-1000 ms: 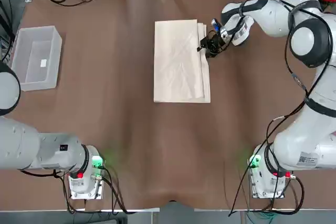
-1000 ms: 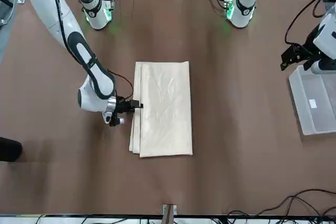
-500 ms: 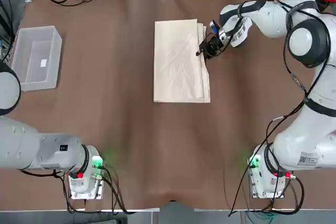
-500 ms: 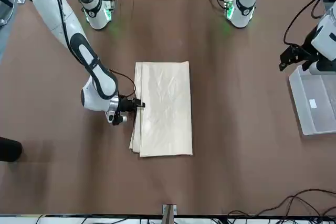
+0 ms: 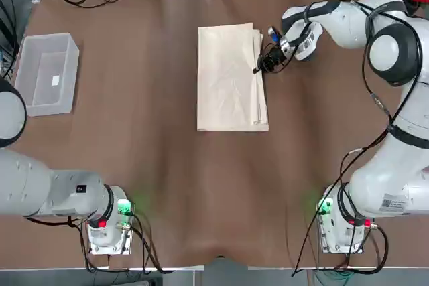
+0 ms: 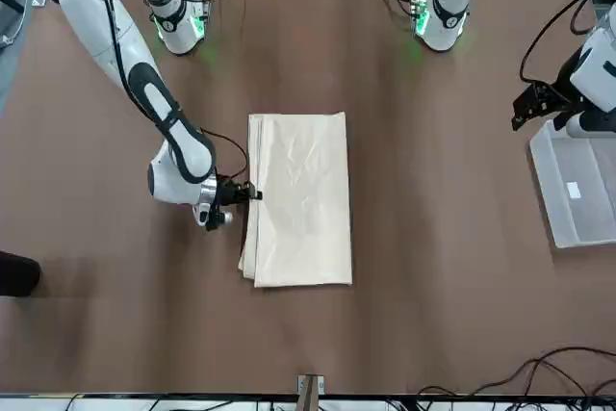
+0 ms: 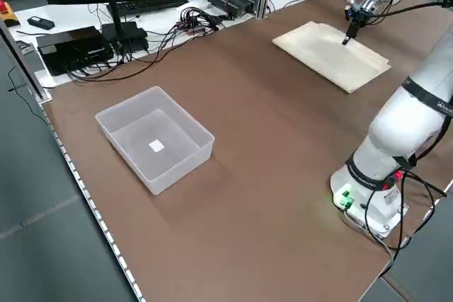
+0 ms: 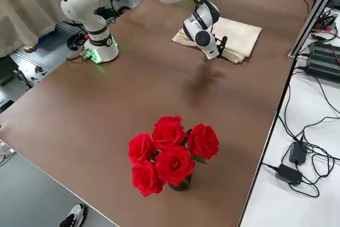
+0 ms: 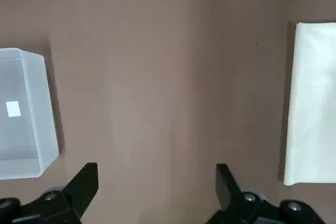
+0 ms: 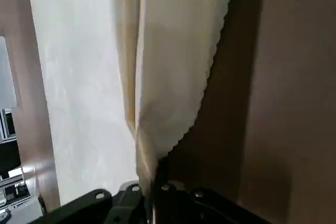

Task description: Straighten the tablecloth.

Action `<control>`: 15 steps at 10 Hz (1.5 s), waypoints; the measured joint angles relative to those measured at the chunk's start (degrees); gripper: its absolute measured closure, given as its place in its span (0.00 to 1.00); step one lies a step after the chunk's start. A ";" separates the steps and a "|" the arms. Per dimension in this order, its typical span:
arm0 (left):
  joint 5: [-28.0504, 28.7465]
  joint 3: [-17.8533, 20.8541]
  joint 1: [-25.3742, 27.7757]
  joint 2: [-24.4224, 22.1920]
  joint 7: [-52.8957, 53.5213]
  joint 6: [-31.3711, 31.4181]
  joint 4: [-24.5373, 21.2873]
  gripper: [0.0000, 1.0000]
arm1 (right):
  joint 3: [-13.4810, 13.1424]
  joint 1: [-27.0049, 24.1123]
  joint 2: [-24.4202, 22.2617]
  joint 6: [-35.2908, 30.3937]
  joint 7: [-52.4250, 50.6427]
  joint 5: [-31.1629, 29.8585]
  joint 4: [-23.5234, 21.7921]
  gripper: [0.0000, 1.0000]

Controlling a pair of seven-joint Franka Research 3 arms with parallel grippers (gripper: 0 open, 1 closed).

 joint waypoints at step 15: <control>0.00 -0.15 -0.34 0.05 0.01 0.00 -0.07 0.01 | -8.64 -26.96 -7.98 -20.69 -26.67 -12.56 -2.87 0.96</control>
